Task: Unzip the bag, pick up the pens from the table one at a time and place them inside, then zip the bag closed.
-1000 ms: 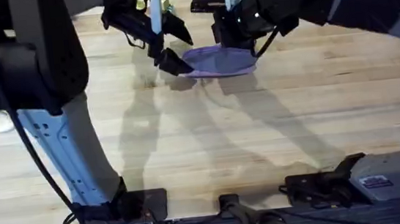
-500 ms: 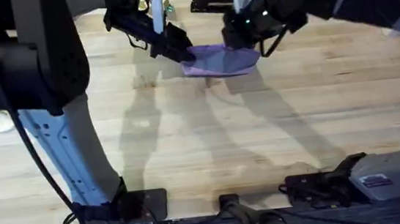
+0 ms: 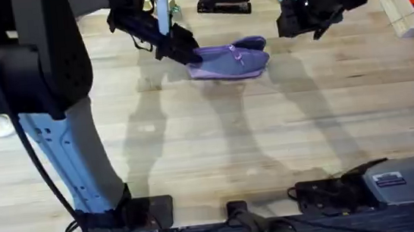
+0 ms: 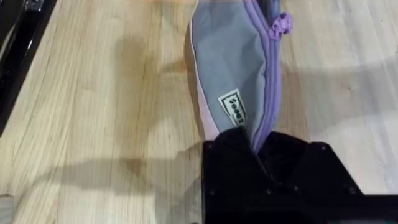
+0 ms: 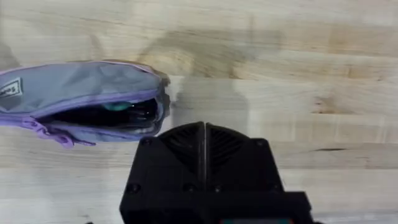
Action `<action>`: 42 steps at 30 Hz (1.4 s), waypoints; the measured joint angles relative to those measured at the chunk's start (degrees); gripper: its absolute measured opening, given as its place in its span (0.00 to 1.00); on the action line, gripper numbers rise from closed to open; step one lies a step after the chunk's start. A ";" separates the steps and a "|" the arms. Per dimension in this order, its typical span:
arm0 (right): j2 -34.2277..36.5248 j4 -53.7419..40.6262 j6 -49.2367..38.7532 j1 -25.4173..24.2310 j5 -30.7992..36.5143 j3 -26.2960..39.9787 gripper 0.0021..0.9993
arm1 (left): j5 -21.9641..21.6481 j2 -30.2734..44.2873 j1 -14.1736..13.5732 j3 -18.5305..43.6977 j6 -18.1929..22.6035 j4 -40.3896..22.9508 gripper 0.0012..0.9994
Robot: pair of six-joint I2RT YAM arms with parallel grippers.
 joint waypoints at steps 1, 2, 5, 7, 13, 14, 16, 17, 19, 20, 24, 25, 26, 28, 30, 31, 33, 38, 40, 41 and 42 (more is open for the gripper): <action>-0.02 0.04 -0.17 -0.07 0.01 0.00 0.03 | 0.00 0.00 0.00 0.00 -0.01 0.00 0.04; -0.10 0.12 -0.31 -0.01 -0.01 0.00 0.03 | 0.00 0.00 0.00 0.00 0.01 0.00 0.04; -1.34 0.28 -0.61 0.78 -0.05 0.00 0.03 | 0.00 0.00 0.00 0.00 0.01 0.00 0.04; -3.46 0.35 -0.68 1.63 -0.18 0.00 0.18 | 0.00 0.00 0.00 0.00 0.01 0.00 0.04; -11.39 0.39 -0.93 5.17 -3.82 0.00 0.97 | 0.00 0.00 0.00 0.00 0.00 0.00 0.04; -12.49 0.39 -0.96 5.73 -5.38 0.00 0.99 | 0.00 0.00 0.00 0.00 0.01 0.00 0.04; -13.90 0.38 -0.96 6.62 -8.22 0.02 1.00 | 0.00 0.00 0.00 0.00 -0.01 0.00 0.04; -14.38 0.33 -0.93 6.99 -9.73 0.02 1.00 | 0.00 0.00 0.00 0.00 0.01 0.00 0.04; -14.83 -0.17 -0.24 7.67 -12.50 0.04 1.00 | 0.00 0.00 0.00 0.00 0.01 0.00 0.04; -14.88 -0.43 0.34 7.95 -13.54 0.04 1.00 | 0.00 0.00 0.00 0.00 -0.01 0.00 0.04; -14.88 -2.49 4.33 9.83 -16.61 0.04 1.00 | 0.00 0.00 0.00 0.00 0.01 0.00 0.04; -14.88 -3.06 5.39 10.46 -17.04 0.04 1.00 | 0.00 0.00 0.00 0.00 0.01 0.00 0.04; -14.88 -3.49 6.27 11.02 -17.46 0.04 1.00 | 0.00 0.00 0.00 0.00 0.01 0.00 0.04; -14.88 -3.97 7.55 12.02 -17.81 0.04 1.00 | 0.00 0.00 0.00 0.00 0.00 0.00 0.04; -14.88 -4.77 8.54 13.19 -17.02 0.04 1.00 | 0.00 0.00 0.00 0.00 0.01 0.00 0.04; -14.88 -5.32 9.13 13.72 -16.17 0.04 1.00 | 0.00 0.00 0.00 0.00 0.01 0.00 0.04; -14.88 -6.53 10.51 14.92 -13.68 0.04 1.00 | 0.00 0.00 0.00 0.00 -0.01 0.00 0.04; -14.88 -7.06 13.60 17.70 -8.23 0.04 1.00 | 0.00 0.00 0.00 0.00 0.01 0.00 0.04; -14.88 -6.89 14.53 18.75 -6.60 0.01 1.00 | 0.00 0.00 0.00 0.00 0.01 0.00 0.04; -14.88 -6.50 15.16 19.16 -5.82 -0.19 1.00 | 0.00 0.00 0.00 0.00 0.01 0.00 0.04; -14.88 -5.98 15.72 19.48 -5.27 -0.60 1.00 | 0.00 0.00 0.00 -0.02 0.01 0.00 0.04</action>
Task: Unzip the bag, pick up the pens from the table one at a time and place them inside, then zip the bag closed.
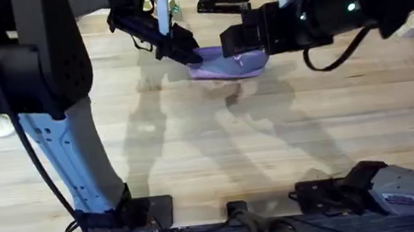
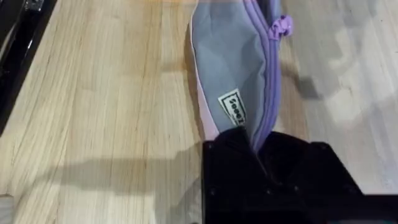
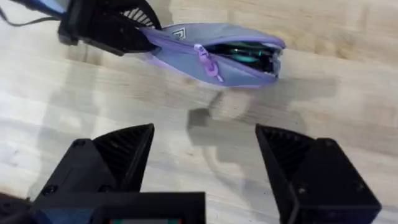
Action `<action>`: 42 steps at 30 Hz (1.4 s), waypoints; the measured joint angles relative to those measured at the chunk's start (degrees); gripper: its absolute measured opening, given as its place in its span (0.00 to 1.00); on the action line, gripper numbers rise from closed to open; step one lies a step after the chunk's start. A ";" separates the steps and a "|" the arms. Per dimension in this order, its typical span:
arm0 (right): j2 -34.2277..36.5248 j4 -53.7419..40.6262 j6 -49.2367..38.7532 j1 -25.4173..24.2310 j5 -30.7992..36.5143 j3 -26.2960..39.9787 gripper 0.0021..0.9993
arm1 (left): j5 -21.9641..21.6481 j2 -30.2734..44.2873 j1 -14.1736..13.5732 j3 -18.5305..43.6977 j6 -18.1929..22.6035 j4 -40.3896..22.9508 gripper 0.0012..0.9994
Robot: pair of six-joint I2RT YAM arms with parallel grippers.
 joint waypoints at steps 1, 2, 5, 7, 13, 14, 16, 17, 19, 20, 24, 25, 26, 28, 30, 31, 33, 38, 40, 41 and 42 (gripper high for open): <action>0.00 0.56 0.71 0.25 0.43 -0.67 1.00 | 0.00 0.00 0.00 0.02 0.00 0.00 0.04; 0.00 1.24 1.57 0.45 0.87 -1.69 1.00 | 0.00 0.00 0.00 0.02 0.00 0.00 0.04; 0.02 4.66 3.78 0.65 1.56 -5.43 1.00 | 0.00 0.00 0.00 0.02 0.00 0.00 0.04; 0.00 8.14 4.81 0.65 1.96 -7.63 1.00 | 0.00 0.00 0.00 0.02 0.00 0.00 0.04; 0.12 14.97 6.16 0.65 2.71 -11.11 1.00 | 0.00 0.00 0.00 0.00 -0.02 0.00 0.04; 0.38 15.33 6.23 0.65 2.77 -11.39 1.00 | 0.00 0.00 0.00 0.00 0.00 0.00 0.04; 1.47 15.98 6.40 0.65 2.81 -11.89 1.00 | 0.00 0.00 0.00 0.02 -0.02 0.00 0.04; 2.34 16.19 6.42 0.65 2.83 -12.12 1.00 | 0.00 0.00 0.00 0.02 0.00 0.00 0.04; 4.19 16.40 6.42 0.65 2.83 -12.33 1.00 | 0.00 0.00 0.00 0.01 -0.01 0.00 0.04; 5.19 16.67 6.42 0.65 2.83 -12.43 1.00 | 0.00 0.00 0.00 0.02 0.00 0.00 0.04; 8.86 19.54 6.43 0.65 2.83 -12.65 1.00 | 0.00 0.00 0.00 0.02 0.00 0.00 0.04; 9.58 20.55 6.42 0.65 2.84 -12.65 1.00 | -0.01 0.00 0.00 0.02 -0.02 0.00 0.04; 10.21 21.56 6.42 0.65 2.85 -12.65 1.00 | 0.00 0.00 0.00 0.02 -0.02 0.00 0.04; 11.35 23.45 6.42 0.65 2.86 -12.65 1.00 | 0.00 0.00 0.00 0.01 0.00 0.00 0.04; 12.42 24.81 6.42 0.65 2.94 -12.65 0.99 | 0.00 0.00 0.00 0.02 0.00 0.00 0.04; 12.95 25.18 6.41 0.65 2.99 -12.65 0.98 | 0.00 0.00 0.00 0.00 -0.01 0.00 0.04; 14.11 25.67 6.38 0.65 3.61 -12.65 0.94 | 0.00 0.00 0.00 0.02 0.00 0.00 0.04; 15.66 26.65 6.44 0.65 7.35 -12.66 0.74 | -0.01 0.00 0.00 0.02 0.00 0.15 0.04; 15.69 27.11 6.56 0.65 8.68 -12.67 0.71 | -0.02 0.00 0.00 0.02 -0.02 0.20 0.04; 15.69 27.24 6.62 0.67 9.31 -12.67 0.68 | -0.01 0.00 0.00 0.02 0.00 0.20 0.04; 15.69 27.29 6.67 0.70 9.96 -12.67 0.65 | -0.02 0.00 0.00 0.02 -0.02 0.20 0.04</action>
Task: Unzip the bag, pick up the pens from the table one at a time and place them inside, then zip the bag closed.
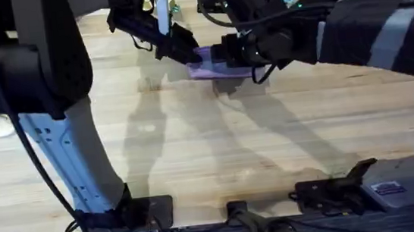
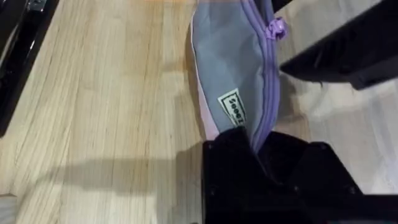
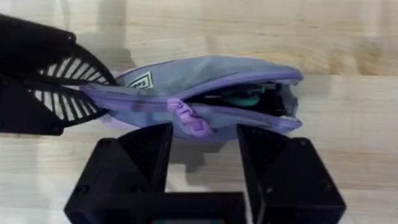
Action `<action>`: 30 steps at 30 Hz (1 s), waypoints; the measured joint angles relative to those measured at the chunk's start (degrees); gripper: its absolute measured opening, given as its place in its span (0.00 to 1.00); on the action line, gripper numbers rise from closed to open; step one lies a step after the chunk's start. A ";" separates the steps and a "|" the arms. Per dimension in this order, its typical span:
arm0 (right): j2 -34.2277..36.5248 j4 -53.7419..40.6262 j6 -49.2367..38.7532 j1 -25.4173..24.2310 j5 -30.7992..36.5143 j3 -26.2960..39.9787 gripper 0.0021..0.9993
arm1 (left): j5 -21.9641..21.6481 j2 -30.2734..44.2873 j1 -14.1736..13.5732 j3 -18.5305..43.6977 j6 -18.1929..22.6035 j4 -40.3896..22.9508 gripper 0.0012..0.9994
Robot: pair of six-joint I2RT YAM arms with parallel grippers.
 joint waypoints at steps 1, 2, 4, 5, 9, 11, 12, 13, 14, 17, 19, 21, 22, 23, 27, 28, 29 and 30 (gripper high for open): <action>-0.02 0.10 0.00 0.00 0.43 0.00 0.62 | 0.02 0.00 0.00 0.00 0.00 0.00 0.04; 0.00 0.28 0.14 0.00 0.83 -0.02 0.60 | 0.00 0.00 0.00 0.00 0.01 0.01 0.04; 0.00 0.86 0.17 0.00 1.62 -0.11 0.52 | 0.00 0.00 0.00 0.00 0.02 0.04 0.04; -0.01 1.35 0.17 0.00 1.87 -0.15 0.47 | -0.01 0.00 0.00 -0.01 0.00 0.07 0.04; 0.00 2.94 0.17 0.00 2.32 -0.20 0.37 | -0.04 0.00 0.00 0.00 0.01 0.24 0.04; 0.00 3.33 0.17 0.00 2.43 -0.20 0.33 | -0.04 0.00 0.00 0.00 0.00 0.27 0.04; 0.00 3.43 0.17 0.00 2.43 -0.20 0.31 | -0.04 0.00 0.00 0.00 0.02 0.28 0.04; 0.00 3.54 0.17 0.00 2.43 -0.20 0.28 | -0.04 0.00 0.00 0.00 0.02 0.28 0.04; 0.00 4.09 0.19 0.17 2.41 -0.20 0.03 | -0.04 0.00 0.00 0.00 0.01 0.31 0.04; 0.00 4.09 0.19 0.17 2.42 -0.20 0.03 | -0.04 0.00 0.00 -0.01 0.01 0.31 0.04; 0.00 4.09 0.19 0.15 2.41 -0.20 0.03 | -0.04 0.00 0.00 0.00 0.02 0.31 0.04; 0.00 4.07 0.17 0.09 2.41 -0.20 0.03 | -0.04 0.00 0.00 0.00 0.01 0.31 0.04; 0.00 4.05 0.19 0.00 2.38 -0.20 0.03 | -0.04 0.00 0.00 0.00 0.00 0.31 0.04; 0.00 4.05 0.19 -0.15 2.38 -0.20 0.03 | -0.04 0.00 0.00 0.00 0.02 0.31 0.04; 0.00 4.05 0.11 -1.31 2.03 -0.20 0.03 | -0.02 0.00 0.00 0.00 0.01 0.35 0.04; 0.00 4.01 -0.05 -1.59 1.76 -0.20 0.03 | -0.02 0.00 0.00 0.00 0.02 0.37 0.04; 0.00 3.82 -0.34 -1.89 1.48 -0.20 0.03 | 0.00 0.00 0.00 0.00 0.02 0.37 0.04; 0.00 3.48 -0.61 -2.19 1.23 -0.20 0.03 | 0.05 0.00 -0.02 0.00 0.01 0.37 0.04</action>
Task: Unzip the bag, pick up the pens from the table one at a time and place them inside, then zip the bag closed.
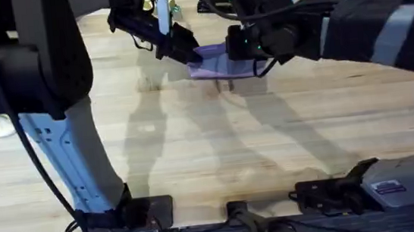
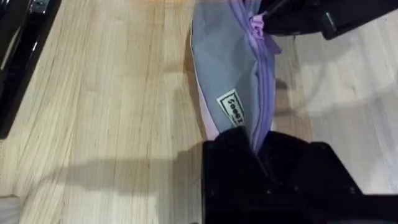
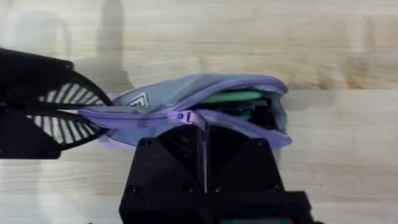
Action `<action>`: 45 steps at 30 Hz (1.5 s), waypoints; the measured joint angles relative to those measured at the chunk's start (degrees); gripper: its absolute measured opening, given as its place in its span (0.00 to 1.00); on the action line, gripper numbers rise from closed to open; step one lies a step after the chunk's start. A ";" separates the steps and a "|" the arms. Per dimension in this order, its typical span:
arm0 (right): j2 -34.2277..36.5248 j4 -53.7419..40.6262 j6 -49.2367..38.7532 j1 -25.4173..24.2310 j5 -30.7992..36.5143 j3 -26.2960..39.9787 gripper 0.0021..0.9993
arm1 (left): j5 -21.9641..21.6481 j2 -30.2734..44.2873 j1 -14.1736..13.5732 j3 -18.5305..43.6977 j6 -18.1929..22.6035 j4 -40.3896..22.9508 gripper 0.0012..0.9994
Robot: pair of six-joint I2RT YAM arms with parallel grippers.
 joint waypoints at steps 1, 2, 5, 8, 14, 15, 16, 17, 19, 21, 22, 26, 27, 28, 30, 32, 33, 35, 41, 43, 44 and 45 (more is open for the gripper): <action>0.00 -0.58 -0.16 -0.31 -0.32 0.00 0.03 | 0.06 0.00 -0.04 0.00 0.01 -0.02 0.04; 0.00 -1.26 -0.28 -0.69 -0.58 0.00 0.03 | 0.06 0.00 -0.11 0.00 0.01 -0.04 0.04; -0.02 -4.04 -0.54 -2.30 -1.31 0.02 0.03 | 0.03 0.00 -0.41 -0.02 0.01 -0.17 0.04; -0.32 -5.96 -0.58 -4.80 -2.52 0.02 0.03 | 0.10 0.00 -0.52 0.00 0.01 -0.22 0.04; -3.92 -7.81 -1.47 -11.57 -4.08 0.02 0.03 | 0.56 0.00 -1.01 -0.01 -0.01 -0.46 0.04; -4.58 -8.19 -1.87 -13.32 -3.98 0.02 0.03 | 0.58 0.00 -0.89 0.00 -0.01 -0.44 0.04; -5.02 -8.56 -2.09 -15.01 -4.00 0.02 0.03 | 0.73 0.00 -0.76 0.00 -0.01 -0.44 0.04; -5.28 -8.87 -2.31 -16.60 -4.02 0.02 0.03 | 0.98 0.00 -0.68 -0.01 -0.03 -0.42 0.04; -5.33 -9.45 -2.75 -19.39 -2.87 0.01 0.03 | 0.94 0.00 -0.72 0.00 -0.03 -0.56 0.04; -5.33 -9.86 -3.16 -22.78 -1.31 0.00 0.03 | 0.93 0.00 -0.70 -0.02 -0.03 -0.61 0.04; -5.33 -9.84 -3.22 -24.50 -0.58 0.00 0.03 | 0.91 0.00 -0.70 -0.02 -0.03 -0.61 0.04; -5.31 -9.82 -3.51 -28.23 0.99 0.00 0.03 | 0.93 0.00 -0.70 -0.02 -0.03 -0.61 0.04; -5.31 -9.82 -3.57 -28.62 1.20 0.00 0.03 | 0.93 0.00 -0.70 -0.02 -0.03 -0.61 0.04; -5.31 -9.79 -3.60 -28.93 1.38 0.00 0.03 | 0.93 0.00 -0.70 -0.02 -0.03 -0.61 0.04; -5.31 -9.60 -3.60 -29.18 1.69 0.00 0.03 | 0.93 0.00 -0.70 -0.02 -0.03 -0.61 0.04; -5.31 -9.23 -3.62 -29.24 1.82 0.00 0.03 | 0.93 0.00 -0.70 -0.02 -0.03 -0.61 0.04; -5.31 -9.11 -3.61 -29.24 1.84 0.00 0.05 | 0.93 0.00 -0.70 -0.02 -0.03 -0.61 0.04; -5.45 -8.99 -4.28 -29.19 1.83 0.00 0.30 | 0.93 0.00 -0.70 -0.02 -0.03 -0.61 0.04; -12.15 -11.16 -10.64 -26.11 1.86 0.00 0.99 | 0.91 0.00 -0.70 -0.02 -0.01 -0.61 0.04; -15.82 -11.74 -12.65 -24.19 1.83 0.00 1.00 | 0.93 0.00 -0.70 -0.02 -0.01 -0.61 0.04; -17.65 -12.12 -13.40 -23.21 1.86 0.00 1.00 | 0.93 0.00 -0.70 -0.02 -0.01 -0.61 0.04; -19.34 -12.75 -14.10 -22.19 1.83 0.00 1.00 | 0.93 0.00 -0.70 -0.02 -0.03 -0.61 0.04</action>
